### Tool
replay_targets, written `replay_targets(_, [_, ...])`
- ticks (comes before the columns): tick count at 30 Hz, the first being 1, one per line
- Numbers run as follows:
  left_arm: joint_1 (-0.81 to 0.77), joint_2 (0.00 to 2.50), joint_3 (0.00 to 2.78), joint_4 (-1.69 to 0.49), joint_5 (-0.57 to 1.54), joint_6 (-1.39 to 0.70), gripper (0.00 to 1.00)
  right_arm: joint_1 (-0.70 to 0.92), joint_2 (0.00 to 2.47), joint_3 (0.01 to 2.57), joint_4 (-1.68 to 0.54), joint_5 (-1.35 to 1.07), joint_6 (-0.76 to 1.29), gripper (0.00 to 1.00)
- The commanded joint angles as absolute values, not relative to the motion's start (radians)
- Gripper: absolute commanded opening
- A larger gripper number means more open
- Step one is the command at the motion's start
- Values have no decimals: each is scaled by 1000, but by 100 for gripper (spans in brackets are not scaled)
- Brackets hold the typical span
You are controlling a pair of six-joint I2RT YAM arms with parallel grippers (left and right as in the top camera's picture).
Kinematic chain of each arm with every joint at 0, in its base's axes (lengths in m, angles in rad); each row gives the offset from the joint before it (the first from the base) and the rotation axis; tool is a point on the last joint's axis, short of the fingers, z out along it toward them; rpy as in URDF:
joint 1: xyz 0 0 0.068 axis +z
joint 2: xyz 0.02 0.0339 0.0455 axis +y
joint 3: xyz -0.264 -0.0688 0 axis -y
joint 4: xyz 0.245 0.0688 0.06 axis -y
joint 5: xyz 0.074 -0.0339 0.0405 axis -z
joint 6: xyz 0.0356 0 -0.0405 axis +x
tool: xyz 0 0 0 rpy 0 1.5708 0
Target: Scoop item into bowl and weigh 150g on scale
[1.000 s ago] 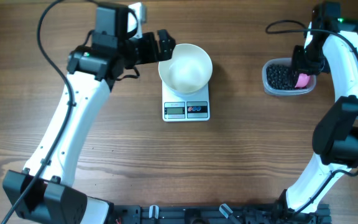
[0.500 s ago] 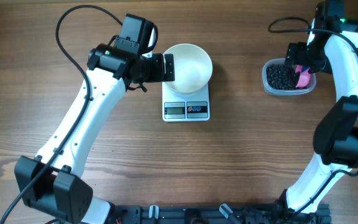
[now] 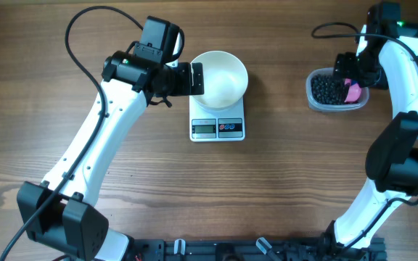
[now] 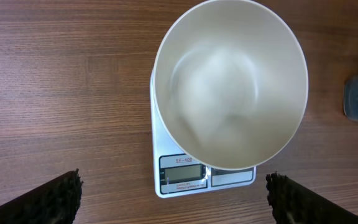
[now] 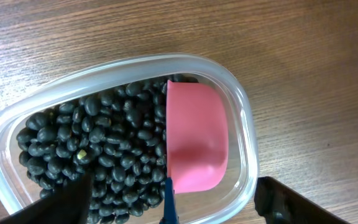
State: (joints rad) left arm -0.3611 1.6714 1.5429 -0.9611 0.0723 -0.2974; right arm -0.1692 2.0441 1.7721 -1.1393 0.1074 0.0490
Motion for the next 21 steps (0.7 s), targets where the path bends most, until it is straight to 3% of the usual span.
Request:
replay_targets(1, [-364, 1676, 1538, -955, 70, -299, 100, -174, 2058, 1769, -1119, 89, 53, 72])
replay_targets(7, [-364, 1676, 1538, -952, 70, -299, 100, -177, 2053, 1849, -1146, 88, 56, 92])
replay_targets(11, [-365, 1676, 1538, -942, 70, -299, 100, -177, 2042, 1868, -1194, 87, 56, 99])
replay_targets(15, [-364, 1676, 1538, -933, 70, -299, 100, -177, 2042, 1865, -1234, 88, 73, 84])
replay_targets(17, [-364, 1676, 1538, -932, 70, -299, 100, -177, 2042, 1849, -1233, 88, 81, 61])
replay_targets(21, [-365, 1676, 1538, -933, 70, -299, 100, -178, 2044, 1838, -1187, 91, 78, 39])
